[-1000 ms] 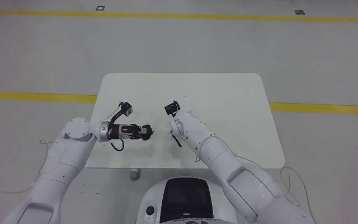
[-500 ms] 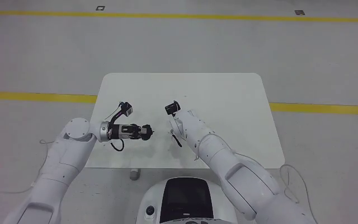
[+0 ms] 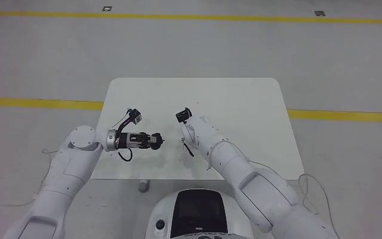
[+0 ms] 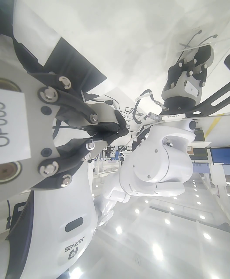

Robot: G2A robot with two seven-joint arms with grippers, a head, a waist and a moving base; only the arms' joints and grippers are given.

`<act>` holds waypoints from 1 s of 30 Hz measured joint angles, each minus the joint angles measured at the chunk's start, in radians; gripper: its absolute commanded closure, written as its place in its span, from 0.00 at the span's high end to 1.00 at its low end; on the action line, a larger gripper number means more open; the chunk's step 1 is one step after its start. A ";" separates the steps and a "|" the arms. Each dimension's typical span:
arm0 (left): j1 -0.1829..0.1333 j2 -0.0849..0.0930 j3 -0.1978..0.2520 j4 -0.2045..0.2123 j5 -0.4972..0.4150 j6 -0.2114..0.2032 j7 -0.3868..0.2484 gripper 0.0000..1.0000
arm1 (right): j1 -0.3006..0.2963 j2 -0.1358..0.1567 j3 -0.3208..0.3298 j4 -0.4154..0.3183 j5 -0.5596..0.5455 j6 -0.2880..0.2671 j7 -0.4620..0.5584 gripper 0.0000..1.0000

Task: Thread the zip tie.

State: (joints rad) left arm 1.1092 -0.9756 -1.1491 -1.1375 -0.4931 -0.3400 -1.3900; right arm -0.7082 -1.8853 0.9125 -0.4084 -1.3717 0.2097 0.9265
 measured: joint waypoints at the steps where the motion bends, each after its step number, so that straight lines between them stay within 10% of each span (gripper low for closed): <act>1: 0.000 0.000 0.000 0.000 0.000 0.000 0.000 0.00 | 0.001 -0.001 0.000 0.002 0.001 0.000 -0.001 0.00; 13: 0.000 0.000 0.000 0.000 0.000 0.000 0.000 0.00 | -0.010 0.000 -0.005 -0.033 -0.012 0.025 -0.007 0.00; 19: 0.000 0.000 0.000 0.000 0.000 0.000 0.000 0.00 | -0.028 0.012 -0.004 -0.079 -0.035 0.005 0.023 0.27; 30: 0.000 0.000 0.000 0.000 0.000 0.000 0.000 0.00 | -0.063 0.033 0.006 -0.148 -0.070 -0.006 0.080 0.25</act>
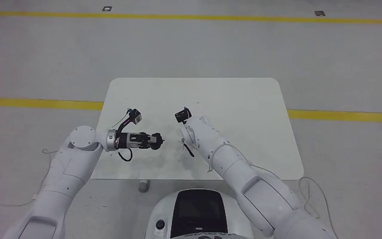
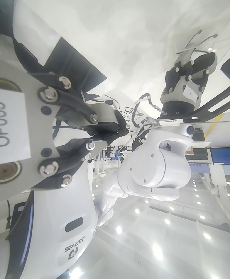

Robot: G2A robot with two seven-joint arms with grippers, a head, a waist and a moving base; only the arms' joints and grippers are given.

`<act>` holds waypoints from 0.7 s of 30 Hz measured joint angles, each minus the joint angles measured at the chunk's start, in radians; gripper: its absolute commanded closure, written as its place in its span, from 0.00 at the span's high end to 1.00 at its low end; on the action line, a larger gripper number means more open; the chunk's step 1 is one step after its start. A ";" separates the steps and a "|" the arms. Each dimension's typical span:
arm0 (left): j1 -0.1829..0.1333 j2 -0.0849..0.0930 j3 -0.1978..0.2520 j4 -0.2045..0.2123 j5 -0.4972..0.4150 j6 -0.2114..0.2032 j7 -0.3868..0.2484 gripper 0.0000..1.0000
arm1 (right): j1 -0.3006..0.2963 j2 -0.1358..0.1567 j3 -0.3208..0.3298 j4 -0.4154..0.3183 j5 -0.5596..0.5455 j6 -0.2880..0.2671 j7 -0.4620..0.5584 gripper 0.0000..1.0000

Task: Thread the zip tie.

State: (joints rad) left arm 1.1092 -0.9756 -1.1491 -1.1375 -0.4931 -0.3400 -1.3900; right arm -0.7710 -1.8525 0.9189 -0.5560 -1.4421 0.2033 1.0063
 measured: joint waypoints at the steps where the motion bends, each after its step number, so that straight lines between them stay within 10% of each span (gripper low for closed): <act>1: 0.000 0.000 0.000 0.000 0.000 0.000 0.000 0.00 | -0.002 0.001 0.001 -0.003 -0.001 -0.002 0.004 0.26; 21: 0.000 0.000 0.000 0.000 0.000 0.000 0.000 0.00 | -0.044 0.027 0.030 -0.099 -0.002 -0.084 0.033 0.27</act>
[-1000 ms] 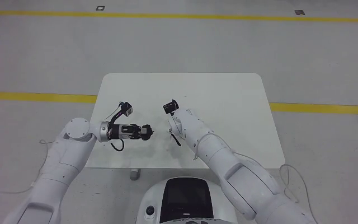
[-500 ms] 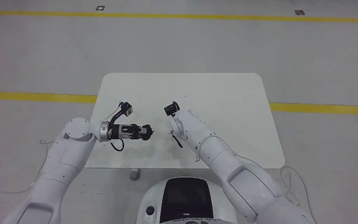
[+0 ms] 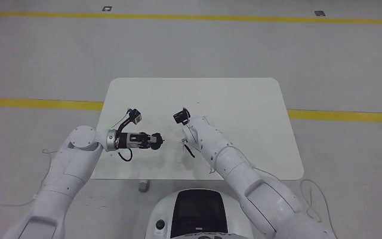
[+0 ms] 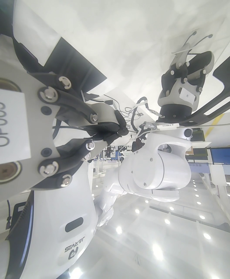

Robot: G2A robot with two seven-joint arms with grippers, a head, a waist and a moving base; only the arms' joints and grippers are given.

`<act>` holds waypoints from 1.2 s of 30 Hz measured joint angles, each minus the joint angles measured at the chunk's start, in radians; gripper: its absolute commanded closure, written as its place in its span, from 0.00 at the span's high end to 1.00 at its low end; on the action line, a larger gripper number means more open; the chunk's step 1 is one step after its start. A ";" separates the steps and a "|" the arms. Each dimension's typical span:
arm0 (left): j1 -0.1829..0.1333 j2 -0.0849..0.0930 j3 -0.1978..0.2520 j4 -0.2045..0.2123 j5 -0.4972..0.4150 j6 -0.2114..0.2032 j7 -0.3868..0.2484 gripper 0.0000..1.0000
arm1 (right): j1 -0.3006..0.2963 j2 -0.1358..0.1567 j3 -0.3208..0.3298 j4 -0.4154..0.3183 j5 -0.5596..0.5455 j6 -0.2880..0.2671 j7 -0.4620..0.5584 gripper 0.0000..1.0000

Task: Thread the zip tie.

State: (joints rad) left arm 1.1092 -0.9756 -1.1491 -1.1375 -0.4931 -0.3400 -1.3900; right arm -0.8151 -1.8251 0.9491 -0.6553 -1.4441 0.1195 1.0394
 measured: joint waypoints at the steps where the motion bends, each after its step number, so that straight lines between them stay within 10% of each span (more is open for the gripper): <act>1: 0.000 0.000 0.000 0.000 0.000 0.000 0.000 0.00 | -0.003 0.002 0.001 -0.006 -0.001 -0.005 0.006 0.28; 36: 0.000 0.000 0.000 0.000 0.000 0.000 0.000 0.00 | 0.047 -0.020 -0.019 0.094 0.045 0.035 -0.012 0.14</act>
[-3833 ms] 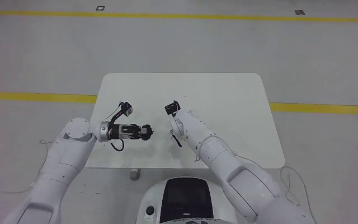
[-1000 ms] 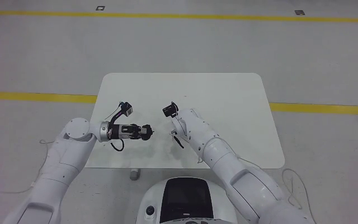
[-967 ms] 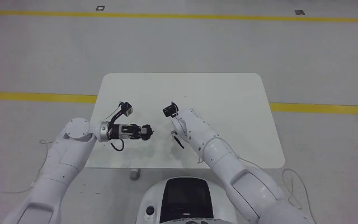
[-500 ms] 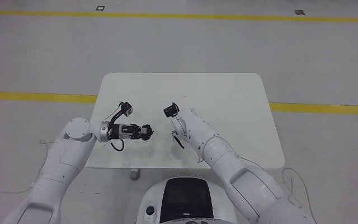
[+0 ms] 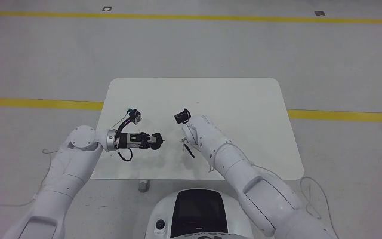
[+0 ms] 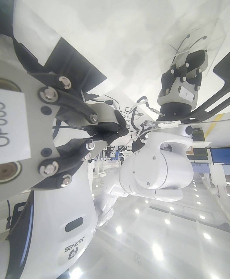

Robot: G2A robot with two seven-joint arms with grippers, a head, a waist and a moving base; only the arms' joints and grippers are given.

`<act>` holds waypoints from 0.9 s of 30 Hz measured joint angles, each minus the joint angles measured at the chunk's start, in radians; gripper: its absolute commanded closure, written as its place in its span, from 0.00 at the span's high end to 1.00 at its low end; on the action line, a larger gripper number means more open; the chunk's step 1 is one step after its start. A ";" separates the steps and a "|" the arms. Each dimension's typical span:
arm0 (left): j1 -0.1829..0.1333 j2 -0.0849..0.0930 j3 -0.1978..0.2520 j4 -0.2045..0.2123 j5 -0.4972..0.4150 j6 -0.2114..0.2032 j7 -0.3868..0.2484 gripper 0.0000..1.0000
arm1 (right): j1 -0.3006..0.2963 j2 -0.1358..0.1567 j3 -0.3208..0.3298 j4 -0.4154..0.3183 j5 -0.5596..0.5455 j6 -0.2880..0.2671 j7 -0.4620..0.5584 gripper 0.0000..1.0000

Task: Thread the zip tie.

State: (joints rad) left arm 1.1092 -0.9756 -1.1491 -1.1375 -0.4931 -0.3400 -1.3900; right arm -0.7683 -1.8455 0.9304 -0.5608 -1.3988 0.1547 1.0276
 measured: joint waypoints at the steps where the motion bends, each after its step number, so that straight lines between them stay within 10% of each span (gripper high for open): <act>1: 0.000 0.000 0.000 0.000 0.000 0.000 0.000 0.00 | 0.002 -0.001 -0.001 0.004 0.002 0.002 -0.004 0.12; 27: 0.000 0.000 0.000 0.000 0.000 0.000 0.000 0.00 | 0.068 -0.030 -0.010 0.157 0.066 -0.008 -0.095 0.15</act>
State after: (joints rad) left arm 1.1092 -0.9756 -1.1491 -1.1375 -0.4931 -0.3400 -1.3900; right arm -0.7006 -1.8755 0.9205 -0.4035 -1.3324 0.1471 0.9326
